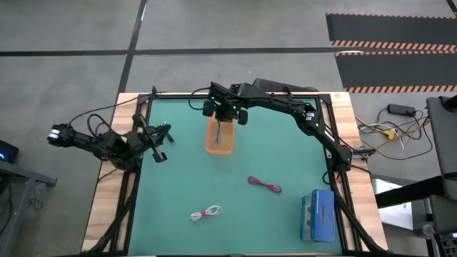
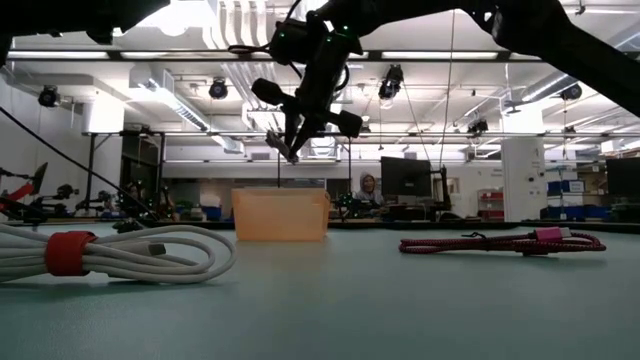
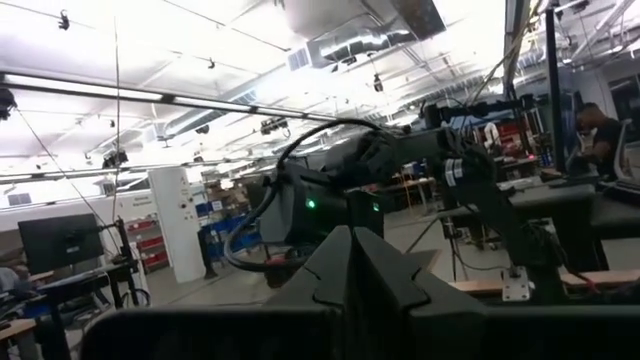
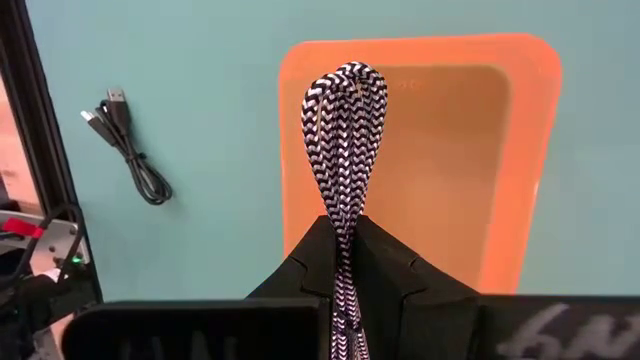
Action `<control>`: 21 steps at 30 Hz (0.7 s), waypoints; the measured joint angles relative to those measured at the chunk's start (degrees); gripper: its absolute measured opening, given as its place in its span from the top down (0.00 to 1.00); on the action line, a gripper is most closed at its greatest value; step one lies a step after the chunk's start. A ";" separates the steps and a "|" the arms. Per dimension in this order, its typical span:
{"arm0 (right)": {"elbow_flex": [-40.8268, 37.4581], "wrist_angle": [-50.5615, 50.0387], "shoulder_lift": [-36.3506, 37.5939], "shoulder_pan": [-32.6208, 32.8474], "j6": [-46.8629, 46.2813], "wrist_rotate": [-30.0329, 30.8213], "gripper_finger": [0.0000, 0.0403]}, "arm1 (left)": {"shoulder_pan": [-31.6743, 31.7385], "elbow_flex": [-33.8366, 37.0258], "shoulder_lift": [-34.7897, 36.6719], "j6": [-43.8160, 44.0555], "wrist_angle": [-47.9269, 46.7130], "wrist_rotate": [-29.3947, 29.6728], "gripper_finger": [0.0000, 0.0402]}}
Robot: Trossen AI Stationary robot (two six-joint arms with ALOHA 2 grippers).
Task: Pick and place USB-C Cables
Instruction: Put the black and white charger cable into the orange bin
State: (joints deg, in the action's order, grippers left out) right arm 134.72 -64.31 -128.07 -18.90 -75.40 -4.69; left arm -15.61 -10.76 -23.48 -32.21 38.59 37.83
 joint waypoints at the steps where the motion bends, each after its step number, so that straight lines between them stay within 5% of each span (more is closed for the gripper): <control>1: 0.00 -0.08 0.00 0.00 -0.01 0.12 0.97 | 0.01 0.00 0.22 0.00 0.00 0.01 1.00; 21: -0.42 -2.43 -2.32 0.49 -0.28 -0.30 0.97 | 0.01 0.02 0.71 0.00 0.00 -0.03 1.00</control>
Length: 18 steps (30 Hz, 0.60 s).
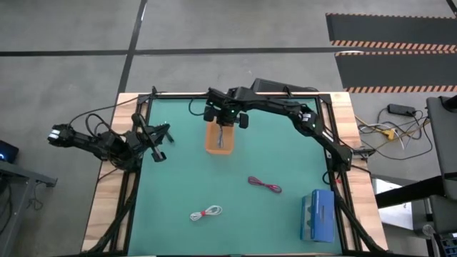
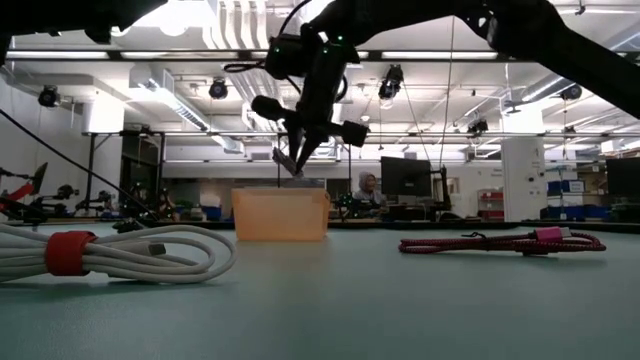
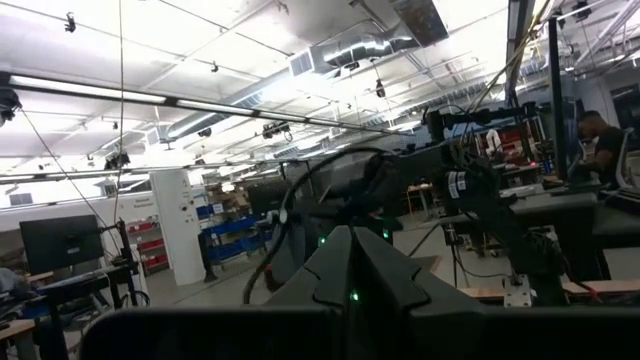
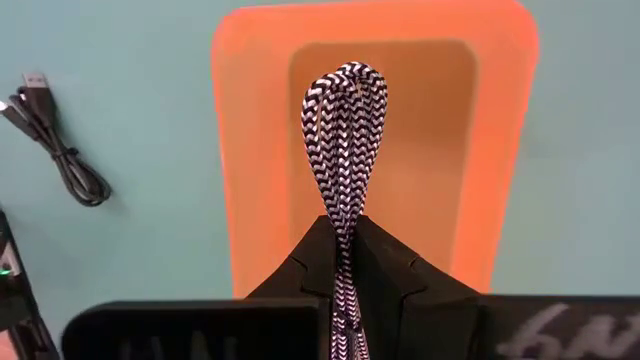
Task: Pick and place USB-C Cables
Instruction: Put the black and white charger cable into the orange bin
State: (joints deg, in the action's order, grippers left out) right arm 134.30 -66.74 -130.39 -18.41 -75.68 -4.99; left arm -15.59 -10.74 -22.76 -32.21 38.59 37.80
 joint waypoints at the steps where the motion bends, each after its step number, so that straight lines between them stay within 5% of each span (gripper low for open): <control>1: 0.00 0.13 -0.07 0.00 0.00 -0.17 0.97 | -0.01 0.00 0.00 0.00 -0.05 -0.01 1.00; 18: 0.00 1.54 -0.25 -0.09 0.03 -0.17 0.97 | 0.00 0.00 0.04 0.00 -0.04 -0.02 1.00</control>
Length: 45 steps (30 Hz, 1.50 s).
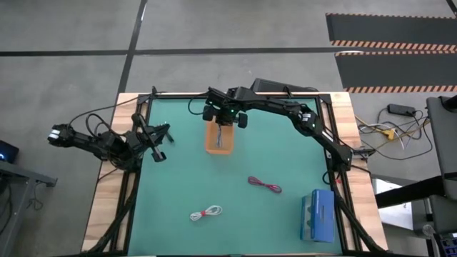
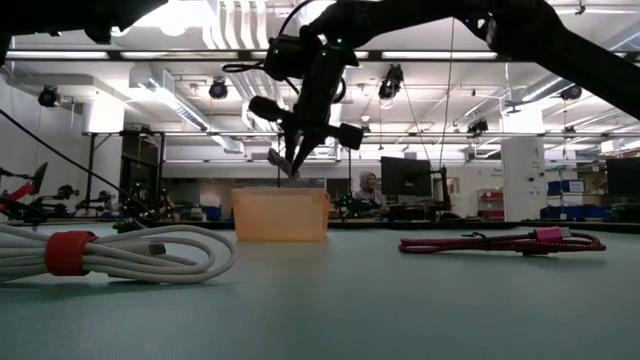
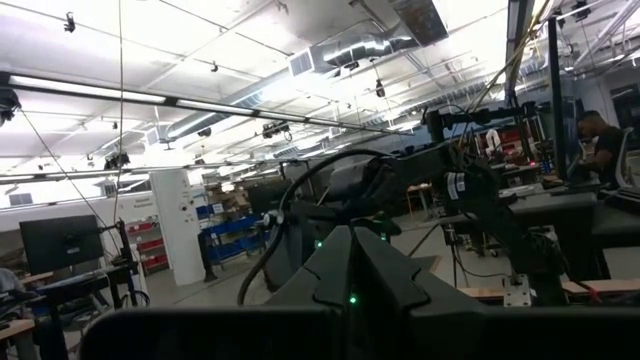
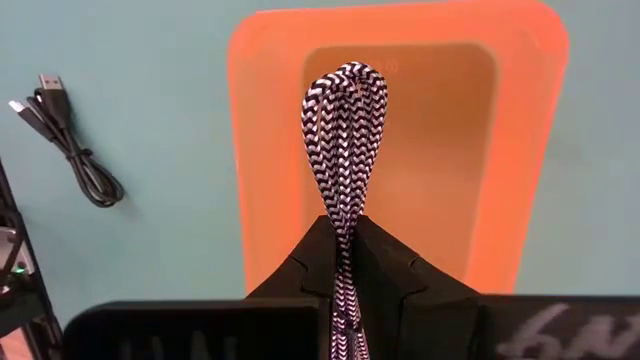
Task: Pick and place USB-C Cables
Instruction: Put the black and white charger cable into the orange bin
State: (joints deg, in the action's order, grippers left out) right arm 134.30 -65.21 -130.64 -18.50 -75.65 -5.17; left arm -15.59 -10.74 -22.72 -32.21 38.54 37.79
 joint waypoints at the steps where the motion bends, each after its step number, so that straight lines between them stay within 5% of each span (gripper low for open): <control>1: 0.00 0.06 -0.15 0.00 -0.22 0.20 0.97 | -0.02 0.00 0.00 0.00 0.00 -0.01 1.00; 45: -5.16 2.77 -1.97 -0.44 -1.96 -0.77 0.97 | -0.01 0.00 0.41 0.01 0.01 -0.01 1.00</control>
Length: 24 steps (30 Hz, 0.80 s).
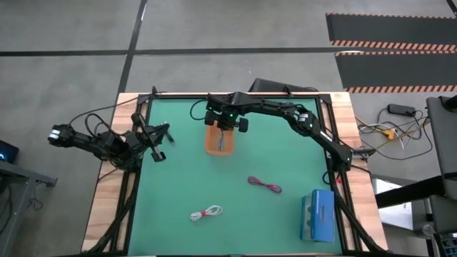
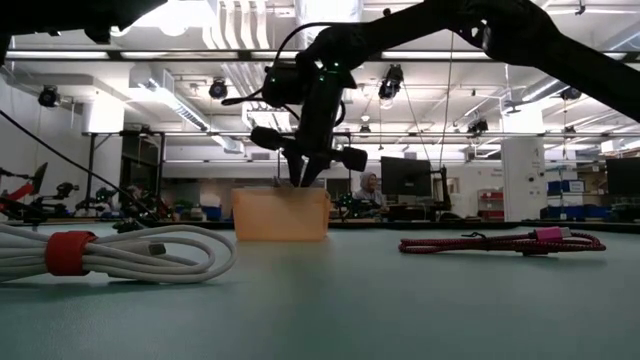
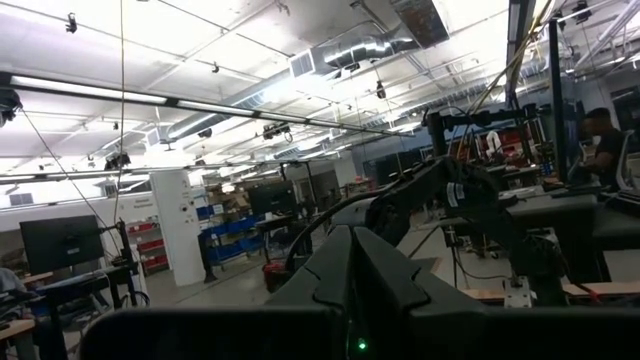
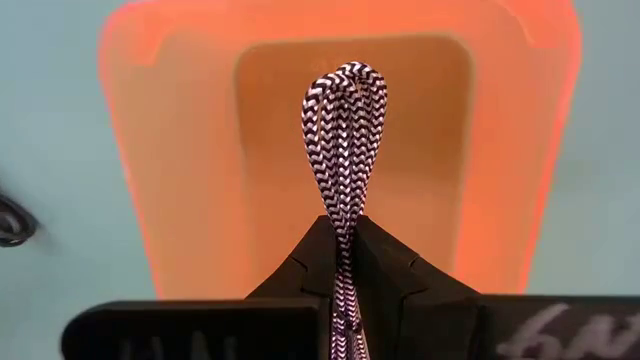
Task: Pick and place USB-C Cables
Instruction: Put the black and white charger cable into the orange bin
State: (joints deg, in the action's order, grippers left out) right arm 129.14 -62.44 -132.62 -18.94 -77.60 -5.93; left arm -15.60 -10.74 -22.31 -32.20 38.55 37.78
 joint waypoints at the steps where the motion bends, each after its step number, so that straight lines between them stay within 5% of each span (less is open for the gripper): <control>1: 0.01 0.69 0.00 -0.13 0.00 -0.02 0.97 | 0.01 0.00 0.08 -0.01 0.02 0.00 1.00; 24: -2.50 3.74 0.07 -1.25 0.21 0.11 0.97 | -0.02 0.00 0.38 -0.01 0.01 0.00 1.00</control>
State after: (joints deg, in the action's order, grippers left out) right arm 126.64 -58.70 -132.55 -20.18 -77.39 -5.82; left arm -15.62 -10.74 -21.93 -32.21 38.57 37.78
